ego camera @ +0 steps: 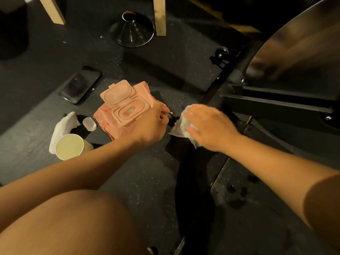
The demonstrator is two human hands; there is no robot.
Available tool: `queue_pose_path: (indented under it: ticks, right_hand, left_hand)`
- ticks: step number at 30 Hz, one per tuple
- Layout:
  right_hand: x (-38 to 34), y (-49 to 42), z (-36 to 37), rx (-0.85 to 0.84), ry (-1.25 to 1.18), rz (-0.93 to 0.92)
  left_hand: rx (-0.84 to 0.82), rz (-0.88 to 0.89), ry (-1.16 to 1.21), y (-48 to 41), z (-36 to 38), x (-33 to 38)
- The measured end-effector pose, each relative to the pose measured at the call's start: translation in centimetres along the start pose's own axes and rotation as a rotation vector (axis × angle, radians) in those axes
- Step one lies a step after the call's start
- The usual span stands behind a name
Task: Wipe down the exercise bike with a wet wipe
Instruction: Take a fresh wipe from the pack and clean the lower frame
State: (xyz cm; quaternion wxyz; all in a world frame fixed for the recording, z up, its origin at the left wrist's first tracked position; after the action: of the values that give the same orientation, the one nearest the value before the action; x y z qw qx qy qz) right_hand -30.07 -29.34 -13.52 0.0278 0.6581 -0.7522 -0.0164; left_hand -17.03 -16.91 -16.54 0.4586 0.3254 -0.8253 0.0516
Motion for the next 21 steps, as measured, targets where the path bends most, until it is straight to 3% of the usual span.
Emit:
queue_pose_path:
  ticks: [5,8,10,12,14,16,19,21]
  right_hand:
    - [2.2,-2.4,2.7,-0.315,0.218,-0.232]
    - [8.8,-5.0,1.4,-0.429,0.395,0.008]
    - [7.8,-4.4,1.6,-0.368,0.417,0.055]
    - [1.0,-1.6,2.8,-0.249,0.366,0.014]
    - [-7.1,2.7,4.6,-0.251,0.113,-0.149]
    - [-11.5,6.5,6.3,-0.326,0.157,-0.371]
    - [-9.5,8.0,8.3,-0.358,0.377,-0.568]
    - [-7.5,7.9,8.3,-0.308,0.338,-0.502]
  left_hand:
    - [0.008,0.228,-0.024,1.8,0.4,1.5]
    - [-0.015,0.252,-0.011,2.2,0.7,1.5]
    - [-0.005,0.261,0.000,2.3,0.4,1.2]
    - [0.008,0.236,0.017,2.1,0.2,0.7]
    - [0.024,0.163,0.056,1.9,0.0,-0.2]
    - [0.037,0.095,0.105,1.9,-0.1,-0.6]
    - [0.053,0.122,0.108,2.1,0.1,-0.1]
    - [0.073,0.179,0.105,2.4,0.1,0.3]
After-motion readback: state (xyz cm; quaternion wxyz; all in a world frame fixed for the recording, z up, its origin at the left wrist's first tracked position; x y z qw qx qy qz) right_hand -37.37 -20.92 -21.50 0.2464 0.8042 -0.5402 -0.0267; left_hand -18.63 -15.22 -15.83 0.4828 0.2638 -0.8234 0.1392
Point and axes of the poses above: each hand's wrist, its own y-axis away from the middle knuckle, its own z-axis out of the palm, x = y × z, the point moved 5 cm from there along -y, towards the middle knuckle, and after that the axes turned 6 degrees about y, right-handed, at the moved point
